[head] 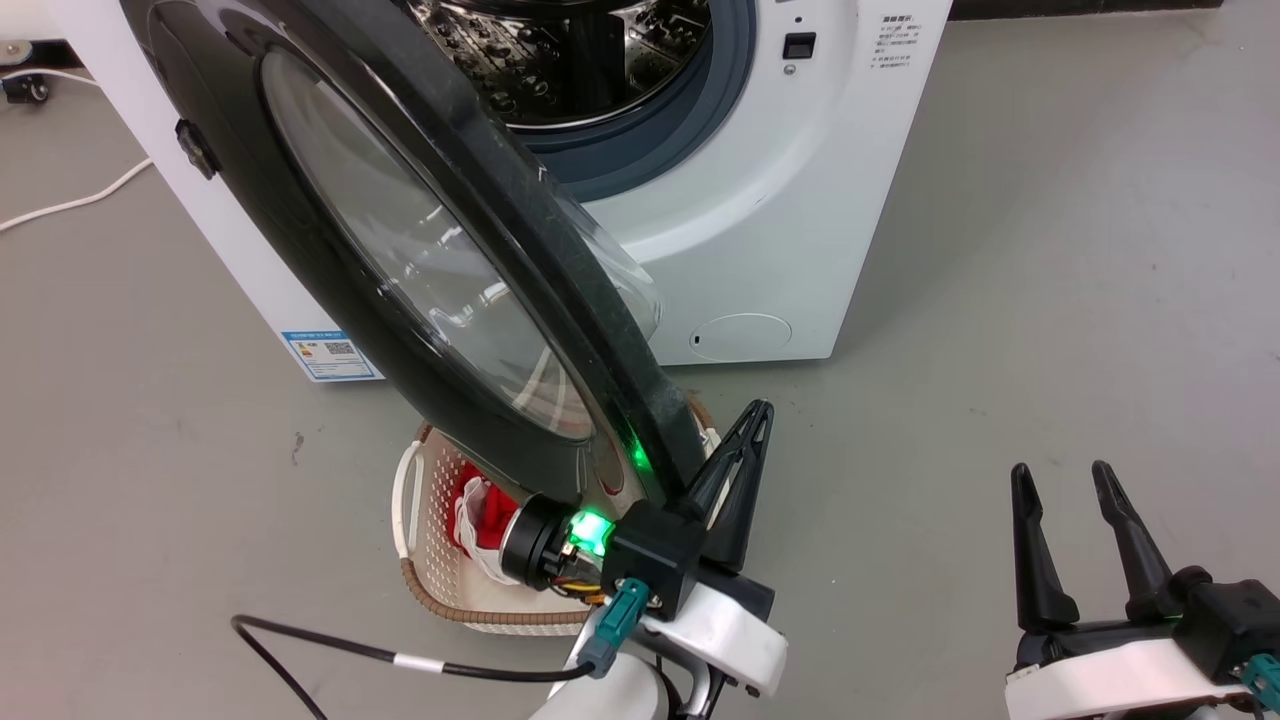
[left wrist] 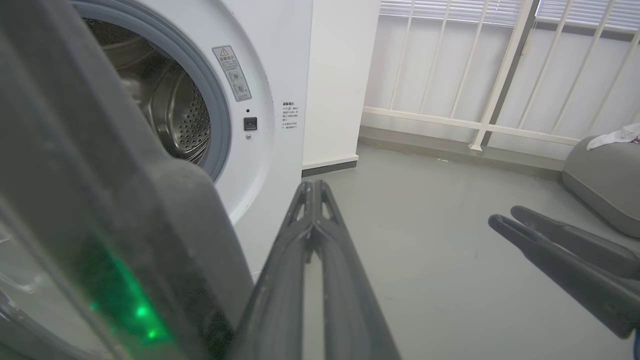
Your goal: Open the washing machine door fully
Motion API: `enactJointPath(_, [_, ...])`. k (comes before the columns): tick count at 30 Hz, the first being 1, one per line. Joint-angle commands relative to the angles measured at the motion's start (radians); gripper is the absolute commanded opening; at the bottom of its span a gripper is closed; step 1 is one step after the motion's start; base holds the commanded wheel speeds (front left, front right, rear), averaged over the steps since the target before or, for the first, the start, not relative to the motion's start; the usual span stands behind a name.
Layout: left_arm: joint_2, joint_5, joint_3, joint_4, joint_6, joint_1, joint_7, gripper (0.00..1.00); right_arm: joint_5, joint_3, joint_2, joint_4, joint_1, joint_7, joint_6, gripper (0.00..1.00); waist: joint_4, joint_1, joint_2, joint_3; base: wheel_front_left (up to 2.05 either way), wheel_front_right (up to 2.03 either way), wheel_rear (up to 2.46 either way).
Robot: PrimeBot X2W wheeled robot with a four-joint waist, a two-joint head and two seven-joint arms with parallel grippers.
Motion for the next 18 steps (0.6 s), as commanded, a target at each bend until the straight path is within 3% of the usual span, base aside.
enactJointPath(1, [0.015,0.002,0.013,-0.001,0.009,0.020,-0.002,0.00,0.002,0.002,0.003,0.004,-0.014,-0.006,-0.001,1.00,0.001,-0.0001,-0.0001,-0.003,0.00,0.00,0.00])
enactJointPath(18, [0.095,-0.016,0.057,-0.059,0.085,0.114,0.024,0.00,0.001,0.012,0.003,0.017,0.005,-0.008,-0.001,1.00,0.011,-0.0001,-0.0001,-0.034,0.00,0.00,0.00])
